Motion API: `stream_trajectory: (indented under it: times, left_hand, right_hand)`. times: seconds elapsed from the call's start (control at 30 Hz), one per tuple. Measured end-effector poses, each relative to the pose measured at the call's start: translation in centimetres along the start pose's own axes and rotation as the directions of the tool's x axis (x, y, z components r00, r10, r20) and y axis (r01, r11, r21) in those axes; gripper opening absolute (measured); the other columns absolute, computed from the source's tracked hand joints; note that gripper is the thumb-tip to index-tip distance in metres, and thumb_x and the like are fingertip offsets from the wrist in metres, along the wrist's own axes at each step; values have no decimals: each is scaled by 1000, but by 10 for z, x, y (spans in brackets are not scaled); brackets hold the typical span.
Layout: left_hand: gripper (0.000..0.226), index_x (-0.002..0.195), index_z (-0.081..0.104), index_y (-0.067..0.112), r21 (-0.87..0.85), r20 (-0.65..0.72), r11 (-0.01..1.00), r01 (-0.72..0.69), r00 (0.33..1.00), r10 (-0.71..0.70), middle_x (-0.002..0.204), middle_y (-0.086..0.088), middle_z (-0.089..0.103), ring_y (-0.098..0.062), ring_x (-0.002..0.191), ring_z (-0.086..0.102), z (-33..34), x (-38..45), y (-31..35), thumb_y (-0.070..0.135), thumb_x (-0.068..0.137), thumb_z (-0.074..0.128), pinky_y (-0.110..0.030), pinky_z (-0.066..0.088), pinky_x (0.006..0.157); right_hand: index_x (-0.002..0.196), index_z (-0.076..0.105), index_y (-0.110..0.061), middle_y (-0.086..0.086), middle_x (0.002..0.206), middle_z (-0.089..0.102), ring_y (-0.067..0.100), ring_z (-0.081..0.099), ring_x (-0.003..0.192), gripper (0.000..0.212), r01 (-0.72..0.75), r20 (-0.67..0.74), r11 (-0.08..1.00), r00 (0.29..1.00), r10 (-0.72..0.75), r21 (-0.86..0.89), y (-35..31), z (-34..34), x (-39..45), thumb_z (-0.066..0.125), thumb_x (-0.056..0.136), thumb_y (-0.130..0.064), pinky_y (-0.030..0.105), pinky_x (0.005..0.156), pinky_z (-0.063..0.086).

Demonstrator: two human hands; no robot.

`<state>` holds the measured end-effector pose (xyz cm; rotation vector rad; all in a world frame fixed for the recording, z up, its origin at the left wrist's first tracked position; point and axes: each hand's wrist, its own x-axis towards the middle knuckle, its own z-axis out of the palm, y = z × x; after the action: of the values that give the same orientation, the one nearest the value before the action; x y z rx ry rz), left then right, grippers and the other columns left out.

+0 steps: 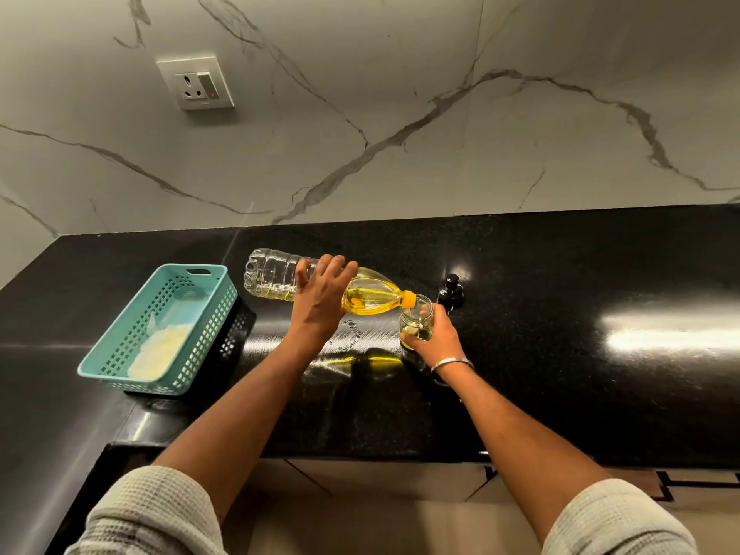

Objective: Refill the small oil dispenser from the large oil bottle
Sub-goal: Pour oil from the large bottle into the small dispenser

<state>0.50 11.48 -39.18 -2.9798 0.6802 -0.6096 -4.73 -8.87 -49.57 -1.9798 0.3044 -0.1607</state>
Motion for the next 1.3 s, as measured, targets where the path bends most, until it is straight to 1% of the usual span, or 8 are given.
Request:
stream_trajectory:
  times: [0.13,0.27,0.47,0.7,0.8,0.9,1.07,1.3]
  left_hand:
    - [75,113,63,20,2,-7,1000,-12,1000,12,110,-3,63,-25,106,60,-1,0,1,-1,46,86,-38,23,91]
    - [74,114,64,20,19,-3,999,-29,1000,29,111,-3,63,-25,107,60,-2,1,3,-2,46,85,-39,23,92]
    - [74,113,64,21,26,1,999,-21,1000,21,111,-1,63,-24,108,60,-2,0,5,-4,47,83,-38,23,92]
    - [74,115,63,22,37,6,999,-29,1000,28,113,-1,62,-24,110,59,-2,2,4,-1,49,85,-39,23,93]
    - [75,114,63,22,40,0,999,-31,1000,31,112,-2,63,-25,109,59,-2,1,4,-1,47,85,-39,24,93]
    - [75,113,63,22,48,-10,998,-33,999,33,110,-1,63,-24,107,60,-3,2,4,-2,45,85,-38,24,92]
    - [76,112,62,24,58,-17,998,-37,999,39,108,2,62,-21,106,56,-3,3,4,3,43,88,-38,25,92]
    - [79,113,61,24,65,-11,997,-44,999,45,111,1,61,-22,108,58,-4,4,4,0,43,87,-38,23,94]
  right_hand:
    - [117,48,-18,4,113,60,18,59,101,63,-1,-7,1000,1000,1,-5,1,1,1,84,65,-19,29,87,49]
    - [116,49,-18,3,112,61,18,60,100,61,-1,-7,1000,1000,1,6,0,0,0,84,65,-17,28,86,49]
    - [117,49,-17,5,113,61,19,59,102,62,5,-2,1000,1000,-5,-1,0,-1,0,84,65,-17,33,91,50]
    - [116,49,-16,6,113,60,20,59,102,61,9,-2,1000,1000,-9,-1,0,-1,0,84,65,-17,32,89,50]
    - [115,49,-16,6,113,60,19,59,102,60,11,1,1000,1000,-11,1,-1,-1,-1,83,66,-16,28,88,48]
    - [115,49,-17,6,114,59,21,58,103,62,9,-4,1000,1000,-9,-9,0,0,0,84,65,-17,33,91,49]
    - [115,49,-18,6,114,59,20,58,103,62,-3,-8,1000,1000,3,-5,0,1,1,84,64,-18,34,91,50]
    - [115,49,-16,6,113,59,20,58,103,61,8,-11,1000,1000,-8,-12,0,0,0,84,65,-17,31,90,48]
